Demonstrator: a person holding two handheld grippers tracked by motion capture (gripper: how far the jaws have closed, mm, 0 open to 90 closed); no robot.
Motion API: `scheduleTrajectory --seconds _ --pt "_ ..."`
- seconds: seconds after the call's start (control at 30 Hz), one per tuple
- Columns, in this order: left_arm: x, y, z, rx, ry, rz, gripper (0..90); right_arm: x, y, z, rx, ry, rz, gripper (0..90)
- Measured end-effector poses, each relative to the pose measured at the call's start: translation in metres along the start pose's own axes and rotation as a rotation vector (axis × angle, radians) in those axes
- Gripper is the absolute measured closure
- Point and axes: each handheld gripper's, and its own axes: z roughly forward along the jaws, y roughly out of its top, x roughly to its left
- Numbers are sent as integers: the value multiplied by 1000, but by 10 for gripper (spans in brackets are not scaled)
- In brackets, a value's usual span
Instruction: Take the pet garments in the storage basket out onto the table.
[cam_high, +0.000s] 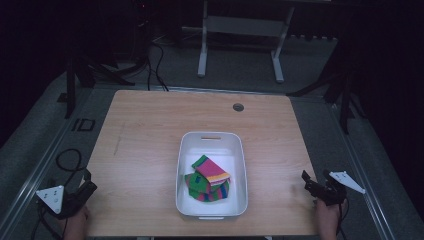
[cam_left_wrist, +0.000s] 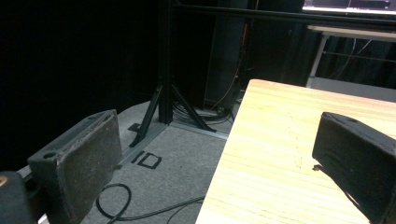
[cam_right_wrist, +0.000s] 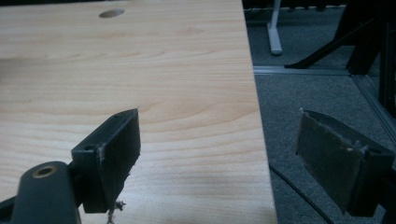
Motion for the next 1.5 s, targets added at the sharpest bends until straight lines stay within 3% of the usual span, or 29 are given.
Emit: scheduleTrajectory --seconds 0.1,0.23,0.3,0.47,0.53,0.67,0.7,0.73,0.83,0.87,0.97,1.13,1.3,1.5 --pt "1 0 0 2 -8 -3 19 -2 2 4 65 70 -14 147" --pt "1 0 0 5 -12 -5 19 -6 4 8 139 206 -35 152" --pt "1 0 0 5 -12 -3 19 -6 6 8 174 250 -88 164" --pt "1 0 0 3 -14 -1 19 -6 6 9 220 306 -142 171" --pt "1 0 0 5 -16 -2 19 -5 6 9 235 334 -188 171" --pt "1 0 0 5 -19 -3 19 0 7 8 268 428 -275 169" --pt "1 0 0 5 -20 -3 19 4 8 7 285 475 -311 168" --pt "2 0 0 6 -21 -4 19 4 8 7 285 475 -311 168" --pt "2 0 0 6 -23 -3 19 11 10 7 303 543 -343 156" --pt "2 0 0 6 -23 -2 19 16 10 8 331 562 -353 144" --pt "1 0 0 4 -25 -2 19 19 11 8 355 585 -355 139" --pt "2 0 0 7 -30 0 19 33 15 7 400 663 -374 137" --pt "2 0 0 6 -32 1 19 42 19 6 402 657 -414 145" --pt "2 0 0 6 -34 2 19 54 29 5 415 718 -408 145"
